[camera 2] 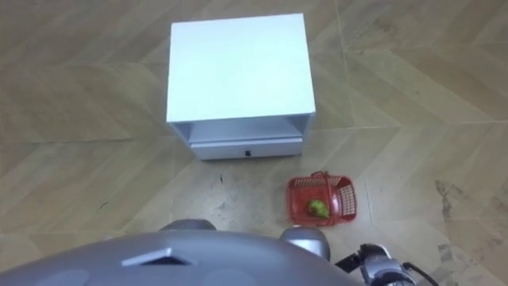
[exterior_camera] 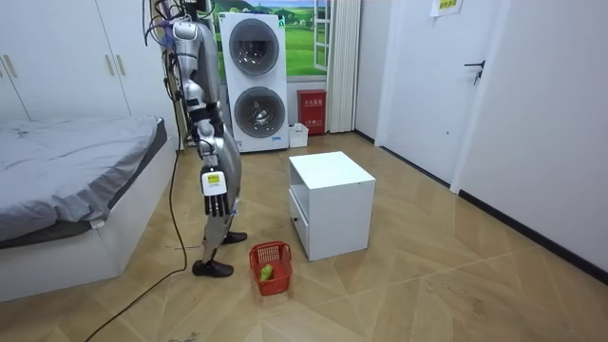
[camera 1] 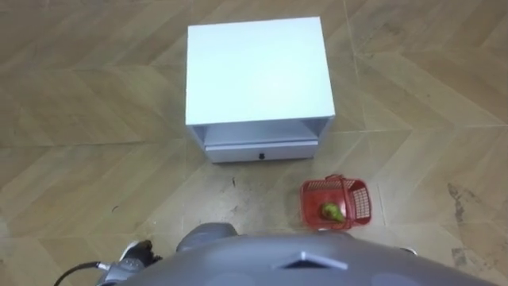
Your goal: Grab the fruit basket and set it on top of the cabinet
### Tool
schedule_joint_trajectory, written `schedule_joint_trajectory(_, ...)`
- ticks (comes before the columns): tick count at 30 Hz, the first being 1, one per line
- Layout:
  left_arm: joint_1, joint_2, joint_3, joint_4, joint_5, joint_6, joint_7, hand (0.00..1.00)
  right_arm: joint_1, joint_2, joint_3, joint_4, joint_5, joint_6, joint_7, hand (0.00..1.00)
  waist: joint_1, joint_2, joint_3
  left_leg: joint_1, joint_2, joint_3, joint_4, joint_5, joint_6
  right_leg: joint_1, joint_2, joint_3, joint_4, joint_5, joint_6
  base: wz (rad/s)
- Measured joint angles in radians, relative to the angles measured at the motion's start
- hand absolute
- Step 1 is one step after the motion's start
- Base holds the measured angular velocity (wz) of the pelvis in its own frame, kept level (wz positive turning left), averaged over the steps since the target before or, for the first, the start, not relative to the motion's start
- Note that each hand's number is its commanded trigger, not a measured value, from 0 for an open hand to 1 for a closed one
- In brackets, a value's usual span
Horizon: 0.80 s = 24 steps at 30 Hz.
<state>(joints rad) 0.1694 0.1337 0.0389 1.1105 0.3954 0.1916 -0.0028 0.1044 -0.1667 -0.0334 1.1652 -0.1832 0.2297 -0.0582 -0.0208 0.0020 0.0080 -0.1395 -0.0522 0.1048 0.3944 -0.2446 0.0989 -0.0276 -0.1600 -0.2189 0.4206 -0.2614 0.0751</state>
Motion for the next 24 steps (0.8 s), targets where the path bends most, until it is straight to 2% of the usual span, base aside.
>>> schedule_joint_trajectory(1, -0.001, 0.003, 0.003, 0.009, 0.0, -0.015, 0.002, 0.0, -0.02, -0.004, -0.02, -0.026, 0.023, -0.006, -0.015, 0.0, 0.001, 0.006, -0.0062, -0.037, 0.004, 0.023, 0.0, 0.001, 0.015, -0.029, -0.008, 0.001, 0.007, 0.003, 0.006, -0.4)
schedule_joint_trajectory(2, -0.002, 0.006, 0.01, 0.011, 0.0, -0.022, 0.003, 0.0, -0.037, -0.004, -0.03, -0.039, 0.039, -0.012, -0.02, 0.0, 0.002, 0.01, -0.0067, -0.054, 0.007, 0.036, 0.009, -0.003, 0.024, -0.051, -0.014, -0.001, 0.04, -0.003, 0.008, -0.3)
schedule_joint_trajectory(3, -0.008, 0.012, 0.028, 0.012, 0.002, -0.033, 0.008, 0.0, -0.048, -0.002, -0.034, -0.074, 0.061, -0.02, -0.032, 0.0, -0.005, -0.003, 0.0005, -0.084, 0.001, 0.045, 0.039, -0.011, 0.038, -0.1, -0.041, -0.005, 0.196, -0.025, 0.003, -0.07)
schedule_joint_trajectory(4, -0.007, 0.015, 0.04, 0.014, 0.002, -0.039, 0.012, 0.0, -0.047, -0.002, -0.036, -0.086, 0.065, -0.025, -0.036, 0.0, -0.002, -0.011, -0.0003, -0.095, -0.003, 0.048, 0.052, -0.015, 0.044, -0.111, -0.058, -0.003, 0.279, -0.027, 0.0, 0.07)
schedule_joint_trajectory(5, -0.005, 0.025, 0.044, 0.015, 0.0, -0.05, 0.015, 0.0, -0.049, -0.003, -0.043, -0.112, 0.087, -0.036, -0.044, 0.0, 0.004, -0.026, -0.0029, -0.116, -0.018, 0.049, 0.077, -0.021, 0.053, -0.108, -0.085, -0.002, 0.425, -0.025, -0.006, 0.04)
schedule_joint_trajectory(6, -0.007, 0.032, 0.043, 0.016, -0.012, -0.055, 0.017, 0.0, -0.069, -0.003, -0.047, -0.137, 0.113, -0.051, -0.056, 0.0, 0.012, -0.035, -0.0076, -0.155, -0.022, 0.054, 0.112, -0.028, 0.06, -0.09, -0.093, 0.005, 0.515, -0.021, -0.007, 0.0)
schedule_joint_trajectory(8, -0.021, 0.042, 0.038, 0.017, -0.012, -0.067, 0.025, 0.0, -0.124, -0.002, -0.047, -0.157, 0.159, -0.088, -0.077, 0.0, 0.03, -0.047, -0.01, -0.236, -0.019, 0.068, 0.164, -0.028, 0.063, -0.06, -0.09, 0.02, 0.536, -0.01, -0.003, -0.21)
schedule_joint_trajectory(9, -0.035, 0.045, 0.035, 0.013, -0.013, -0.072, 0.038, 0.0, -0.174, -0.002, -0.046, -0.166, 0.188, -0.103, -0.092, 0.0, 0.035, -0.062, -0.008, -0.298, -0.013, 0.079, 0.208, -0.031, 0.068, -0.038, -0.085, 0.03, 0.517, -0.013, 0.003, -0.18)
schedule_joint_trajectory(11, -0.067, 0.047, 0.032, 0.014, -0.04, -0.082, 0.057, 0.0, -0.227, -0.003, -0.046, -0.204, 0.223, -0.112, -0.114, 0.0, 0.045, -0.066, -0.0084, -0.42, -0.01, 0.083, 0.287, -0.034, 0.074, -0.021, -0.078, 0.027, 0.479, -0.017, 0.01, 0.0)
schedule_joint_trajectory(12, -0.087, 0.049, 0.027, 0.022, -0.071, -0.09, 0.072, 0.0, -0.275, -0.004, -0.047, -0.204, 0.222, -0.121, -0.125, 0.0, 0.051, -0.072, -0.0072, -0.497, -0.008, 0.088, 0.339, -0.033, 0.077, -0.014, -0.077, 0.026, 0.445, -0.026, 0.022, 0.08)
schedule_joint_trajectory(13, -0.107, 0.051, 0.02, 0.02, -0.093, -0.093, 0.086, 0.0, -0.315, -0.006, -0.05, -0.21, 0.22, -0.125, -0.14, 0.0, 0.053, -0.075, -0.0068, -0.576, -0.007, 0.092, 0.399, -0.035, 0.079, -0.01, -0.079, 0.021, 0.408, -0.048, 0.032, 0.1)
schedule_joint_trajectory(14, -0.118, 0.051, 0.014, 0.024, -0.104, -0.096, 0.091, 0.0, -0.335, -0.008, -0.052, -0.21, 0.22, -0.128, -0.146, 0.0, 0.056, -0.073, -0.0053, -0.614, -0.004, 0.093, 0.433, -0.036, 0.08, -0.017, -0.079, 0.018, 0.399, -0.114, 0.046, 0.12)
schedule_joint_trajectory(15, -0.133, 0.052, 0.002, 0.036, -0.128, -0.106, 0.105, 0.0, -0.368, -0.011, -0.053, -0.211, 0.221, -0.129, -0.158, 0.0, 0.06, -0.065, -0.0007, -0.68, 0.007, 0.093, 0.495, -0.041, 0.078, -0.042, -0.073, 0.015, 0.425, -0.211, 0.055, 0.26)
schedule_joint_trajectory(16, -0.138, 0.059, -0.025, 0.045, -0.156, -0.111, 0.11, 0.0, -0.378, -0.009, -0.052, -0.212, 0.221, -0.13, -0.172, 0.0, 0.056, -0.064, 0.002, -0.718, 0.007, 0.088, 0.545, -0.05, 0.077, -0.084, -0.083, 0.004, 0.518, -0.253, 0.035, 0.25)
schedule_joint_trajectory(17, -0.144, 0.064, -0.037, 0.05, -0.173, -0.113, 0.111, 0.0, -0.379, -0.008, -0.051, -0.216, 0.222, -0.13, -0.181, 0.0, 0.057, -0.071, 0.0034, -0.734, 0.005, 0.089, 0.567, -0.054, 0.074, -0.105, -0.09, 0.007, 0.562, -0.273, 0.028, 0.18)
schedule_joint_trajectory(18, -0.148, 0.076, -0.064, 0.056, -0.203, -0.116, 0.117, 0.0, -0.389, -0.009, -0.051, -0.234, 0.223, -0.131, -0.196, 0.0, 0.068, -0.084, 0.0094, -0.777, 0.004, 0.09, 0.621, -0.069, 0.061, -0.155, -0.105, 0.018, 0.663, -0.313, 0.025, 0.05)
schedule_joint_trajectory(19, -0.158, 0.084, -0.089, 0.077, -0.217, -0.119, 0.127, 0.0, -0.406, -0.017, -0.051, -0.243, 0.223, -0.14, -0.217, 0.0, 0.072, -0.087, 0.0116, -0.825, 0.005, 0.09, 0.684, -0.083, 0.068, -0.204, -0.123, 0.019, 0.77, -0.341, 0.025, 0.09)
schedule_joint_trajectory(20, -0.167, 0.087, -0.1, 0.091, -0.229, -0.12, 0.13, 0.0, -0.412, -0.024, -0.051, -0.247, 0.224, -0.147, -0.227, 0.0, 0.073, -0.088, 0.0132, -0.848, 0.003, 0.091, 0.716, -0.091, 0.071, -0.226, -0.133, 0.019, 0.824, -0.351, 0.023, 0.24)
schedule_joint_trajectory(21, -0.179, 0.093, -0.121, 0.119, -0.25, -0.123, 0.134, 0.0, -0.415, -0.035, -0.052, -0.263, 0.236, -0.157, -0.246, 0.0, 0.077, -0.096, 0.0181, -0.882, 0.0, 0.1, 0.779, -0.112, 0.079, -0.263, -0.155, 0.025, 0.933, -0.361, 0.024, 0.23)
schedule_joint_trajectory(22, -0.188, 0.095, -0.134, 0.131, -0.256, -0.125, 0.139, 0.0, -0.418, -0.038, -0.052, -0.267, 0.246, -0.167, -0.253, 0.0, 0.077, -0.1, 0.0211, -0.893, -0.002, 0.104, 0.81, -0.124, 0.083, -0.275, -0.165, 0.033, 0.985, -0.362, 0.024, 0.28)
schedule_joint_trajectory(24, -0.201, 0.103, -0.165, 0.156, -0.286, -0.144, 0.148, 0.0, -0.425, -0.055, -0.052, -0.272, 0.257, -0.205, -0.259, 0.0, 0.075, -0.107, 0.0252, -0.945, -0.015, 0.115, 0.939, -0.177, 0.091, -0.317, -0.188, 0.07, 1.169, -0.362, 0.023, 0.26)
